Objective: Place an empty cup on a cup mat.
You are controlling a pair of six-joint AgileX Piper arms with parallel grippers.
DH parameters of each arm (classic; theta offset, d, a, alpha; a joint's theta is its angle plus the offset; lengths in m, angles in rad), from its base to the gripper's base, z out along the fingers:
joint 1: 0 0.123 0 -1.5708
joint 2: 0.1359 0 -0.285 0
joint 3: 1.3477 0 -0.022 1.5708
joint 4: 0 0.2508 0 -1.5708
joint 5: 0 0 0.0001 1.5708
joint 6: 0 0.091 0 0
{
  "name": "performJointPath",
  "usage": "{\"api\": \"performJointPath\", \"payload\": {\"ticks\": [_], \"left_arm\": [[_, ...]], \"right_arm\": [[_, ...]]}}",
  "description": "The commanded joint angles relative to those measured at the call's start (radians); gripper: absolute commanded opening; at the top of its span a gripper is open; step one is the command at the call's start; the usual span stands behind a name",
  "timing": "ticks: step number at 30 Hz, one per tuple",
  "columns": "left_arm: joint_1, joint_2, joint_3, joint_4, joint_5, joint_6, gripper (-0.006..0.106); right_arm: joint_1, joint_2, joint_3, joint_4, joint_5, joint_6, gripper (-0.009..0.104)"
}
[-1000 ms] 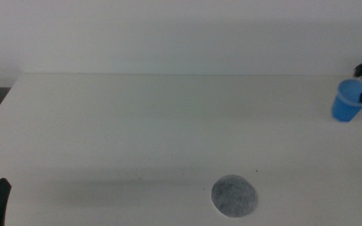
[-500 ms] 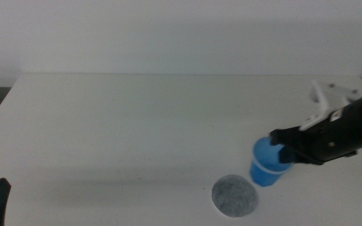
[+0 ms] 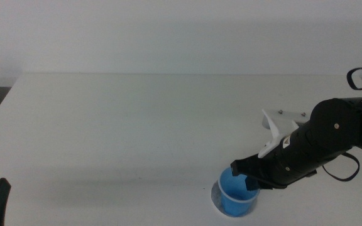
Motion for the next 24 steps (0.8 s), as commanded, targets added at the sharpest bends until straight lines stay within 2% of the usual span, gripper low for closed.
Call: {"api": "performJointPath", "payload": {"ticks": [1,6,12,14,17,18,19,22,24], "left_arm": [[-0.001,-0.004,0.000,-0.007,-0.013,-0.003,0.094],[-0.001,-0.004,0.000,-0.007,-0.013,-0.003,0.094],[-0.001,-0.004,0.000,-0.007,-0.013,-0.003,0.094],[-0.001,-0.004,0.000,-0.007,-0.013,-0.003,0.094],[-0.001,-0.004,0.000,-0.007,-0.013,-0.003,0.094],[-0.001,-0.004,0.000,-0.007,-0.013,-0.003,0.094],[-0.001,-0.004,0.000,-0.007,-0.013,-0.003,0.094],[-0.001,-0.004,0.000,-0.007,-0.013,-0.003,0.094],[-0.001,-0.004,0.000,-0.007,-0.013,-0.003,0.094]], "right_arm": [[0.004,0.004,-0.008,-0.026,-0.020,0.009,-0.002],[0.004,0.004,-0.008,-0.084,-0.033,0.064,-0.002],[0.004,0.004,-0.008,-0.088,-0.035,0.070,-0.002],[0.004,0.004,-0.008,-0.088,-0.033,0.066,0.003],[0.004,0.004,-0.008,-0.088,-0.031,0.063,0.023],[0.004,-0.003,-0.010,-0.088,-0.031,0.062,0.040],[0.004,-0.009,-0.012,-0.088,-0.034,0.055,0.049],[0.004,-0.059,-0.028,-0.084,-0.023,0.018,0.069],[0.004,-0.117,-0.040,-0.084,-0.007,-0.005,0.078]]}}
